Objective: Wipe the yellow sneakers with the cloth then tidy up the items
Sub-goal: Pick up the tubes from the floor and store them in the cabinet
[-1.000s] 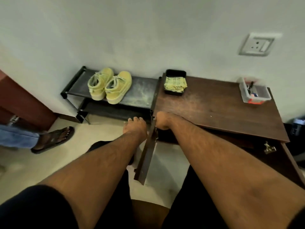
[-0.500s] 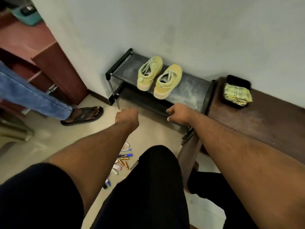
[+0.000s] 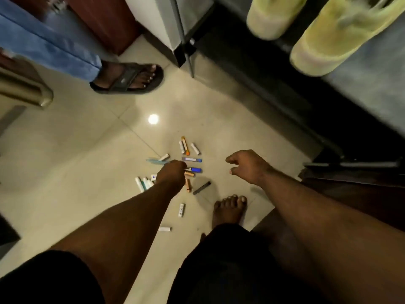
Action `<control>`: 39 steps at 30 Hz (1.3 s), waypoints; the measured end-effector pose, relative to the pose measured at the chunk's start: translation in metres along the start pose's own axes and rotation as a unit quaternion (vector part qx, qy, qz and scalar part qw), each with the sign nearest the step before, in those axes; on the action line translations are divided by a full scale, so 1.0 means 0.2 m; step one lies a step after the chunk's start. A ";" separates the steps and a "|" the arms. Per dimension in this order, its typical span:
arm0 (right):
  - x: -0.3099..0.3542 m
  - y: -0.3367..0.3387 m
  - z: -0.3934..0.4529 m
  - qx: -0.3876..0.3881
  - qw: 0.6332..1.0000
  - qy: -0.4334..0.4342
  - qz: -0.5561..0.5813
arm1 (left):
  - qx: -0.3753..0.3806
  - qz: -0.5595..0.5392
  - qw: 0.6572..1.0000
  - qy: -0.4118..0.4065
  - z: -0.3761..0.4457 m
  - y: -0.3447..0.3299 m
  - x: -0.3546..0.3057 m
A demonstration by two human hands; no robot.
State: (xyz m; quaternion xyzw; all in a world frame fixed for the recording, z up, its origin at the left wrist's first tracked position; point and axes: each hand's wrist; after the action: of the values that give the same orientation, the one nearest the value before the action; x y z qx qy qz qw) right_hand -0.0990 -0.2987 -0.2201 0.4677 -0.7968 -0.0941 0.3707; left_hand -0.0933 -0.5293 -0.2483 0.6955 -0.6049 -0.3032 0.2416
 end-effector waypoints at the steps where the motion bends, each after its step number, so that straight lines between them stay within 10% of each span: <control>1: -0.01 -0.06 0.04 0.008 1.000 0.002 -0.004 | -0.002 -0.010 1.000 0.001 0.03 -0.05 0.02; 14: -0.05 -0.55 0.43 0.093 0.972 0.105 -0.188 | 0.003 -0.268 0.929 0.256 0.14 -0.58 0.13; 25: -0.08 -0.71 0.46 0.090 0.929 0.106 -0.342 | -0.041 -0.295 0.926 0.230 0.12 -0.62 0.04; 32: -0.10 -0.28 0.26 0.030 0.974 -0.063 -0.214 | -0.079 -0.366 0.914 0.156 0.04 -0.32 -0.15; 39: 0.02 0.38 -0.50 -0.232 0.950 -0.191 0.091 | -0.077 -0.447 0.891 -0.028 -0.30 0.38 -0.72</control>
State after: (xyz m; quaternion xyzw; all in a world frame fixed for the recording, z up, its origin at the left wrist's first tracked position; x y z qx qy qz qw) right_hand -0.0826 -0.2412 -0.1096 0.2681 -0.8480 -0.3295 0.3169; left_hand -0.1153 -0.4006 -0.1344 0.8628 -0.2117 -0.4442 0.1157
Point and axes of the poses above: each hand's wrist, its own z-axis towards the middle knuckle, its own y-axis out of the back of the hand, x = y × z, and after that the axes turned 2 degrees about z, right-handed
